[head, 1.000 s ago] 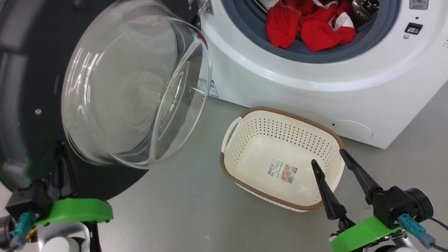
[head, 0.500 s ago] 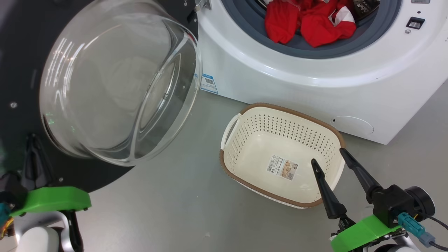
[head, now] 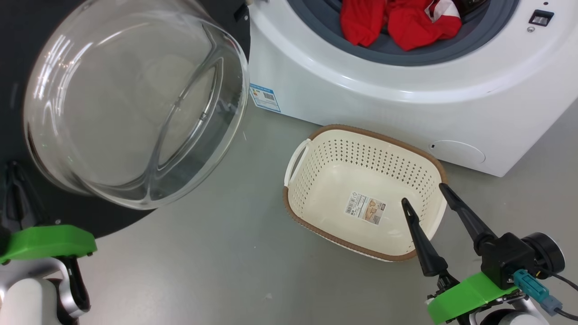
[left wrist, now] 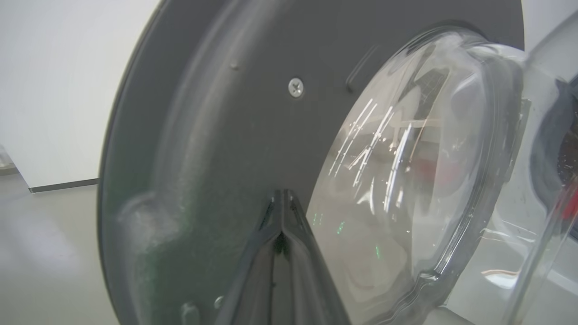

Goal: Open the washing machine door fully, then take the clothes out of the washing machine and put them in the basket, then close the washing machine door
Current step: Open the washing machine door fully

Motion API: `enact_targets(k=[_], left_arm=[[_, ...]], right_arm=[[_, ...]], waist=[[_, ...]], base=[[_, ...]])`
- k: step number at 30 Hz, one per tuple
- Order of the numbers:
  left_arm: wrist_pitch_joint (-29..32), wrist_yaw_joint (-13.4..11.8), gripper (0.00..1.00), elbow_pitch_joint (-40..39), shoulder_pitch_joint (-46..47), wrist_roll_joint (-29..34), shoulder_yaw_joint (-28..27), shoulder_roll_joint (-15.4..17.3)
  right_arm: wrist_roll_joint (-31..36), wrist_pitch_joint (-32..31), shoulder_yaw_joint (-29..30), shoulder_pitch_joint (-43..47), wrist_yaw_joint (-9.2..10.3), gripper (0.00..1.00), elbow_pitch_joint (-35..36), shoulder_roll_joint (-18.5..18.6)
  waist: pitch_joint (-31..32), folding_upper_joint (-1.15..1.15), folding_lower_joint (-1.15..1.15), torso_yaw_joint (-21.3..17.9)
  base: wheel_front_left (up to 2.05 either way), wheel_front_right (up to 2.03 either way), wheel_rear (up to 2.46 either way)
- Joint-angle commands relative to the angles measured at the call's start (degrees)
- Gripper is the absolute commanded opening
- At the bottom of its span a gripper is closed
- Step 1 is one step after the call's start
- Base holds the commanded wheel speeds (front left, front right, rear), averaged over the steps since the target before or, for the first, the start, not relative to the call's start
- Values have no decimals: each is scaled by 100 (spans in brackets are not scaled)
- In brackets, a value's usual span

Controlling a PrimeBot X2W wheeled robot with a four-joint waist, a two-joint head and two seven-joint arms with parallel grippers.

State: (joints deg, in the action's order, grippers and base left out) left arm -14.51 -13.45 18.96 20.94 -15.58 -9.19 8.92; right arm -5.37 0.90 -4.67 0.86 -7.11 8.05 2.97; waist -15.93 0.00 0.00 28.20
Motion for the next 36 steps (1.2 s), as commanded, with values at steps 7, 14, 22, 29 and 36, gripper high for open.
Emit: enact_targets(k=[7,14,22,29,36], left_arm=[[-49,105,0,156,320,190,-450,239],[-49,158,0,322,380,304,-610,211],[-49,230,0,327,316,465,-654,145],[-49,286,35,94,212,615,-619,54],[-49,443,100,-490,-115,697,-527,-110]], right_arm=[[89,-79,-162,-171,-37,100,224,-9],[124,-111,-149,-170,-37,100,234,-9],[92,-91,-169,-150,-37,100,204,-9],[37,-48,-182,-160,-37,100,138,-9],[-109,145,-140,-185,-37,100,-25,-9]], waist=[[-92,0,0,-15],[-85,0,0,-30],[-17,0,0,-6],[62,0,0,30],[261,0,0,-88]], base=[[0,0,0],[0,0,0],[0,0,0],[0,0,0],[0,0,0]])
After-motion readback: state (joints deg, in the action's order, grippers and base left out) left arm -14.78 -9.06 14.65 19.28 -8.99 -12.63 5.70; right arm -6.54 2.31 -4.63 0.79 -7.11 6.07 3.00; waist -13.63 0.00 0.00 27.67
